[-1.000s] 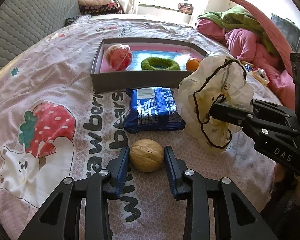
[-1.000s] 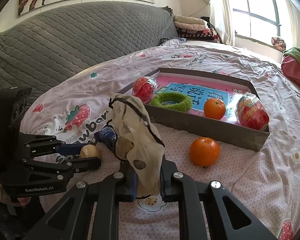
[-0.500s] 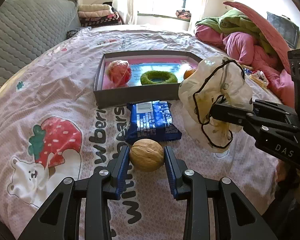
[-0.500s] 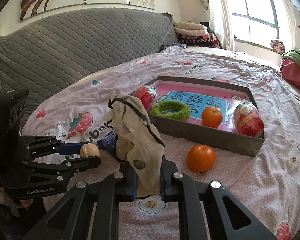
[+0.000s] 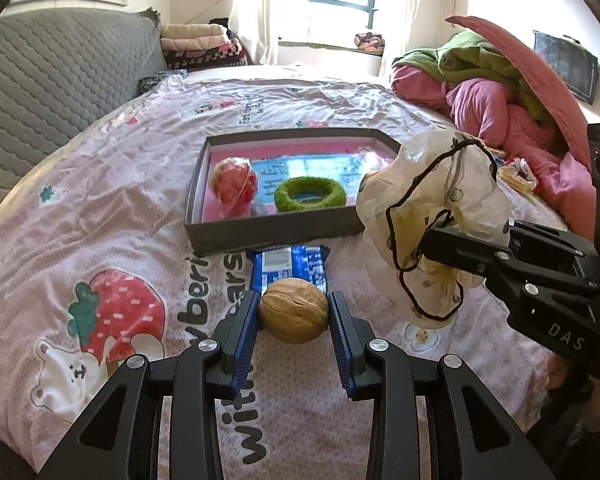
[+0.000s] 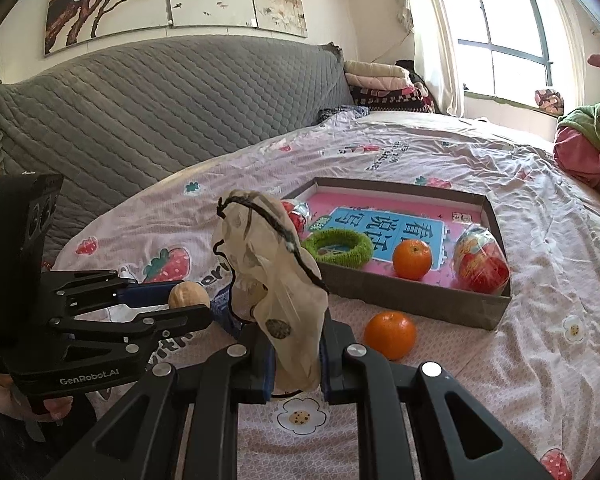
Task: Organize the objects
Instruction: 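Lift the walnut with the left gripper while the right gripper holds the bag raised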
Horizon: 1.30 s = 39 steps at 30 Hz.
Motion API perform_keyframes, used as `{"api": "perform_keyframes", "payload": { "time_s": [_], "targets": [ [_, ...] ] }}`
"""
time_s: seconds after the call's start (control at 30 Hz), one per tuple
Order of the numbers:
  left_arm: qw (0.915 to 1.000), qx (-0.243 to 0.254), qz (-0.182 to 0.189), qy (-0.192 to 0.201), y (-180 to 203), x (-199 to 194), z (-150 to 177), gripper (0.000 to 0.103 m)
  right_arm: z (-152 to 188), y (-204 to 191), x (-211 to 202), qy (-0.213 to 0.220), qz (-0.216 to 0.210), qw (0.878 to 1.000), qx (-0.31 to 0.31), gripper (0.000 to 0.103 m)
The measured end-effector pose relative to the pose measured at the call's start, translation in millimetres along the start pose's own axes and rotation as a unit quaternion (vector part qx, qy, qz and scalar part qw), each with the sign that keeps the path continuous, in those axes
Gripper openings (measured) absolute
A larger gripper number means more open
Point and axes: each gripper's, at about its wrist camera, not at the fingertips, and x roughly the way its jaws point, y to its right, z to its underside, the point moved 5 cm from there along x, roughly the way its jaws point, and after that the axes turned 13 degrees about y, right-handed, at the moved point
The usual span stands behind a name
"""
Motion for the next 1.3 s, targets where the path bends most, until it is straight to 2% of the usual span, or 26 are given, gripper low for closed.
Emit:
{"api": "perform_keyframes", "payload": {
  "time_s": [0.47,1.0,1.3],
  "targets": [
    [0.9998,-0.007,0.000,0.019,2,1,-23,0.036,-14,-2,-14,0.037,0.016,0.999,-0.015,0.017],
    [0.9992,-0.008,0.008,0.039,4,11,-45,0.036,-25,14,-24,0.070,0.026,0.997,0.009,0.017],
    [0.9991,-0.008,0.019,0.037,8,20,-45,0.036,-28,21,-25,0.077,0.030,0.996,0.019,0.017]
  ]
}}
